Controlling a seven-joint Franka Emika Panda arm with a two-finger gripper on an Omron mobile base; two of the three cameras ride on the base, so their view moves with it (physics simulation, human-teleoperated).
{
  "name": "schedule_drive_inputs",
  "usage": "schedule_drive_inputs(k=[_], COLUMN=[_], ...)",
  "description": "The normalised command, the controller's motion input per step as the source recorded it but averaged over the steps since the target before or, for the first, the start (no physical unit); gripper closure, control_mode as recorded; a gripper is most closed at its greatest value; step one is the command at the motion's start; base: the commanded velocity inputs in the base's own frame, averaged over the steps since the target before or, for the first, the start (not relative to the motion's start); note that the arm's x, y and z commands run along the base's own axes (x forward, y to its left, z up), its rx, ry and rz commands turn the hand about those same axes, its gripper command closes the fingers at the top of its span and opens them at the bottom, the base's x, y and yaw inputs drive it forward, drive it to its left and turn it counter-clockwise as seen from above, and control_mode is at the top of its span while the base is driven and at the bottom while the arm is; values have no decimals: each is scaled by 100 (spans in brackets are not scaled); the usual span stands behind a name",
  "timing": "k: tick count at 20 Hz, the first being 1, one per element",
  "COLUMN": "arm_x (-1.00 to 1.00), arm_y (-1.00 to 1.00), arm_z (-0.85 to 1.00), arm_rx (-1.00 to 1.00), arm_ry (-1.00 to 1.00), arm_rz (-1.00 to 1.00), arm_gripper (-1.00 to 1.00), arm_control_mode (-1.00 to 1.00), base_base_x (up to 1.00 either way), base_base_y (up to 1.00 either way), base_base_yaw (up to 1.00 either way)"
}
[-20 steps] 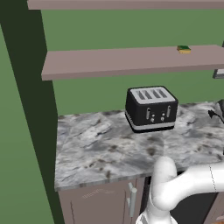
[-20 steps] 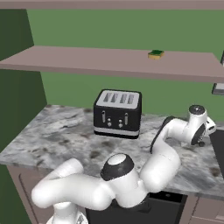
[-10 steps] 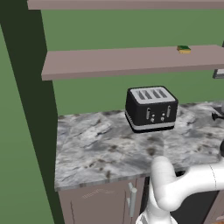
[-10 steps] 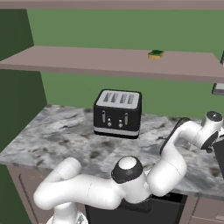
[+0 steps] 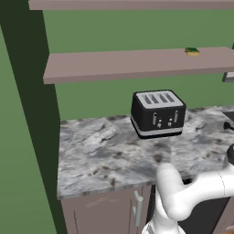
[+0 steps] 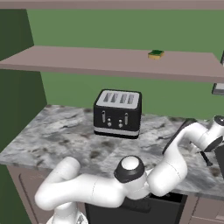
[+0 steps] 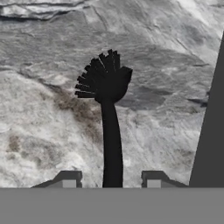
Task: Locate and retrieve the dish brush and sponge from the cabinet. Place them next to the sink.
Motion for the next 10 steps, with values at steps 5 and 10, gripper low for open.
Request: schedule_drive_inputs(k=[5,10], arm_x=[-1,1], arm_y=[0,3], arm_z=[-23,-4], arm_rx=[6,-1], arm_ry=[0,2], arm_rz=[0,0], arm_gripper=[-100,-100], arm_control_mode=[-100,-100], base_base_x=[0,0], base_base_y=[0,0], base_base_yaw=[0,0])
